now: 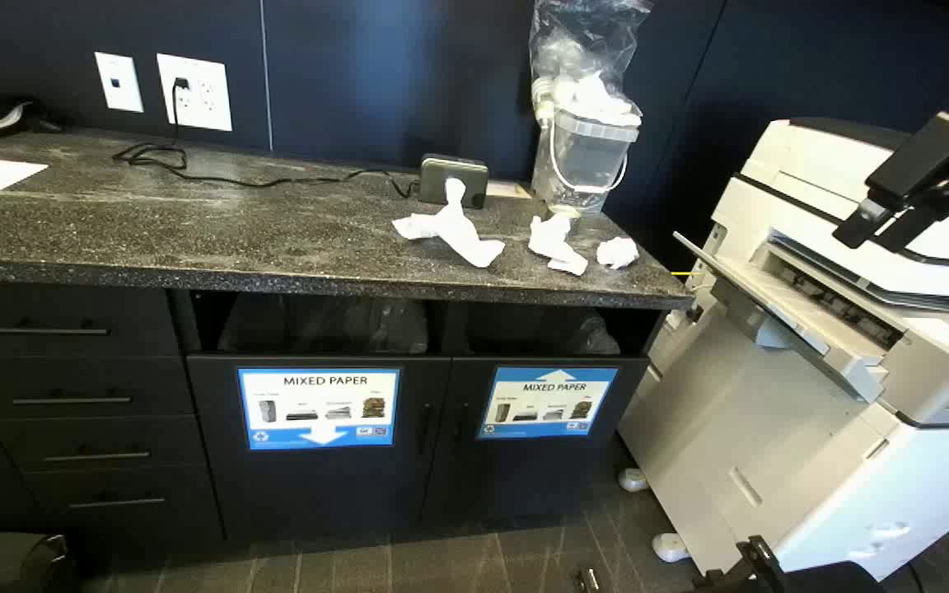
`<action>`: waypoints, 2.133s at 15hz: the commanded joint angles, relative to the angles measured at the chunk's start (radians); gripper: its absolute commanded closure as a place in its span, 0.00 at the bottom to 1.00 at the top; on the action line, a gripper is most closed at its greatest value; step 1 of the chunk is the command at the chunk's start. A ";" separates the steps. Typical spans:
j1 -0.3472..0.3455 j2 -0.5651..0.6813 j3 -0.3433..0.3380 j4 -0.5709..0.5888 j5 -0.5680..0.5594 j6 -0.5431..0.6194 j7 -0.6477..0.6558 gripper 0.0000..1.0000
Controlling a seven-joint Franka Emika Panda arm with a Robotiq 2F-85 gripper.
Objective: Put the tissue in the trash can.
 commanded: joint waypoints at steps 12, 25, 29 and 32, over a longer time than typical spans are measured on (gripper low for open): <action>-0.011 0.048 0.094 -0.102 0.059 0.197 0.223 0.00; -0.449 0.748 0.801 0.114 -0.107 0.728 1.200 0.00; -0.597 0.898 0.958 0.314 -0.265 0.579 1.504 0.00; -0.386 1.075 0.783 0.472 -0.430 0.490 1.721 0.00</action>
